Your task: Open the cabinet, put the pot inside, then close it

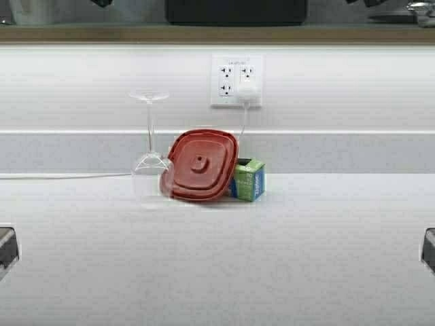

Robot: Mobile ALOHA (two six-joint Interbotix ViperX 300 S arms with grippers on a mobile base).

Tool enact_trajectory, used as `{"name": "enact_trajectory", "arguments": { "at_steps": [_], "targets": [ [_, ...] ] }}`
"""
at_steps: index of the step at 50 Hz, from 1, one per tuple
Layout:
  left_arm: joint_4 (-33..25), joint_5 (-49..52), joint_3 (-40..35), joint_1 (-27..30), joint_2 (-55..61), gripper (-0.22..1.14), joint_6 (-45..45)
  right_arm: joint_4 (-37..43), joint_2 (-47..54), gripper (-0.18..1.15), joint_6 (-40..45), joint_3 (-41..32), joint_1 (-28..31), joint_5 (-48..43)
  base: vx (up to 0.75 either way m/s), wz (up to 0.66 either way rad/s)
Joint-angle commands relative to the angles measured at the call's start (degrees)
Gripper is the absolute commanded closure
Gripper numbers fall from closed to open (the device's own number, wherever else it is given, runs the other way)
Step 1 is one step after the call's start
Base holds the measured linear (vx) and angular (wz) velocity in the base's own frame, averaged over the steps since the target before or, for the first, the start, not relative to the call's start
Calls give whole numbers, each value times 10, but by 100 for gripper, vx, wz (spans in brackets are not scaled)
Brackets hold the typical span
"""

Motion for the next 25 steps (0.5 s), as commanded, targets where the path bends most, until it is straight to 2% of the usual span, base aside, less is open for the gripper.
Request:
{"name": "enact_trajectory", "arguments": {
  "at_steps": [1, 8, 12, 14, 16, 18, 20, 21, 23, 25],
  "targets": [
    [4, -13, 25, -1, -44, -11, -1, 1, -36, -6, -2, 11, 0, -4, 0, 0],
    [14, -12, 54, -17, -83, -8, 3, -2, -70, -4, -4, 39, 4, -4, 0, 0],
    [14, 5, 66, -23, -102, 8, 4, -5, -96, 5, -10, 55, 11, -3, 0, 0],
    [14, 24, 68, -23, -110, 24, 5, -7, -107, 17, -18, 59, 12, 1, -1, 0],
    [14, 50, 68, -23, -116, 48, 11, -10, -119, 35, -31, 63, 16, 8, -1, 0],
    [14, 78, 68, -24, -123, 77, 23, -13, -127, 58, -49, 63, 20, 18, -2, -1],
    [14, 100, 67, -23, -127, 100, 39, -18, -136, 83, -72, 65, 25, 32, -3, -1],
    [12, 107, 66, -23, -128, 107, 48, -19, -141, 94, -86, 66, 28, 35, -4, 0],
    [11, 118, 63, -24, -133, 108, 74, -21, -149, 108, -112, 65, 31, 48, -5, -1],
    [9, 127, 62, -25, -136, 98, 98, -21, -158, 108, -141, 65, 35, 62, -7, -2]
  ]
}}
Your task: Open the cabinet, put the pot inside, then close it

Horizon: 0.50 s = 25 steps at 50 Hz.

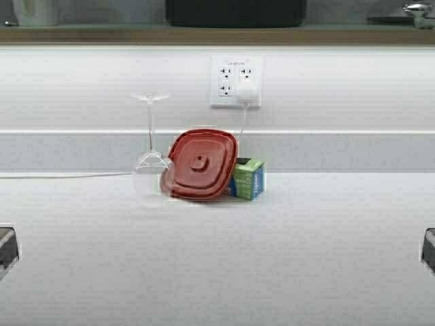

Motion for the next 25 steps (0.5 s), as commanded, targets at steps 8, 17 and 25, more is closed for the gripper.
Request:
{"name": "enact_trajectory", "arguments": {
  "at_steps": [8, 17, 25],
  "targets": [
    [-5, 63, -11, -6, -37, 84, 165, -3, -47, 83, -161, -4, 16, 64, -12, -3],
    [-10, 119, -25, -2, -24, 87, 317, -13, -32, 90, -289, -6, 16, 74, -19, -3],
    [-22, 147, -47, 2, 0, 87, 426, -8, -4, 90, -378, -4, 16, 74, -23, 7]
  ]
}}
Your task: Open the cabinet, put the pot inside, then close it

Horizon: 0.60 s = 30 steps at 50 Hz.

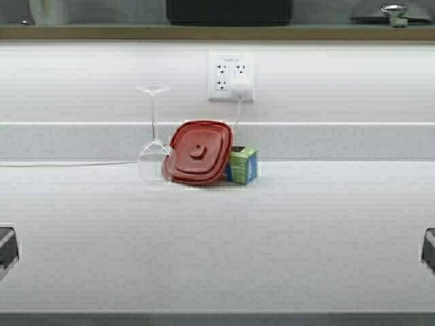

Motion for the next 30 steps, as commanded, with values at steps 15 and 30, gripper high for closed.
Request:
{"name": "enact_trajectory", "arguments": {
  "at_steps": [15, 30],
  "targets": [
    [-21, 31, -29, 21, 18, 87, 71, 5, 24, 90, -47, 7, 2, -2, -24, 8],
    [-22, 61, -28, 37, 15, 87, 72, 6, 18, 90, -47, 27, 2, 8, -27, 0]
  ]
}}
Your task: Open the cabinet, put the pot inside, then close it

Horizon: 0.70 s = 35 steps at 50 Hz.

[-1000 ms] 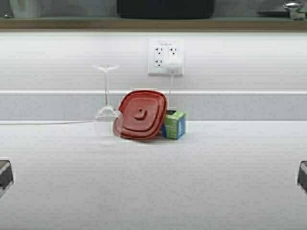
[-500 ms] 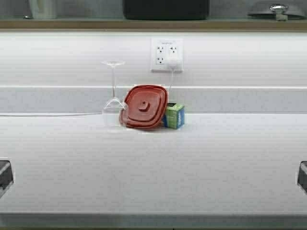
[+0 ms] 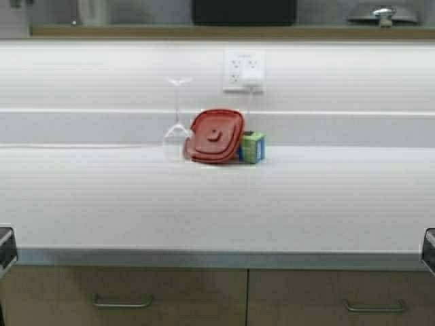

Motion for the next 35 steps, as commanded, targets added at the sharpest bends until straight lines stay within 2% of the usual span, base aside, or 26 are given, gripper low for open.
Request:
{"name": "enact_trajectory", "arguments": {
  "at_steps": [1, 10, 20, 28, 35],
  "targets": [
    [1, 18, -8, 11, -11, 87, 0, 2, -9, 90, -1, -3, -1, 11, -27, -5],
    [4, 33, -11, 24, -8, 87, 5, -2, -9, 90, -4, -6, -12, 24, -30, -7],
    [13, 52, -11, 68, -19, 87, 18, -11, -13, 90, -8, -17, -77, 24, -28, -2],
    [21, 102, -21, 130, -62, 87, 69, -40, -41, 90, -13, -40, -131, 49, -24, 3],
    [21, 181, -70, 207, -97, 87, 105, -60, -71, 90, -21, -100, -163, 127, -23, 8]
  ]
}}
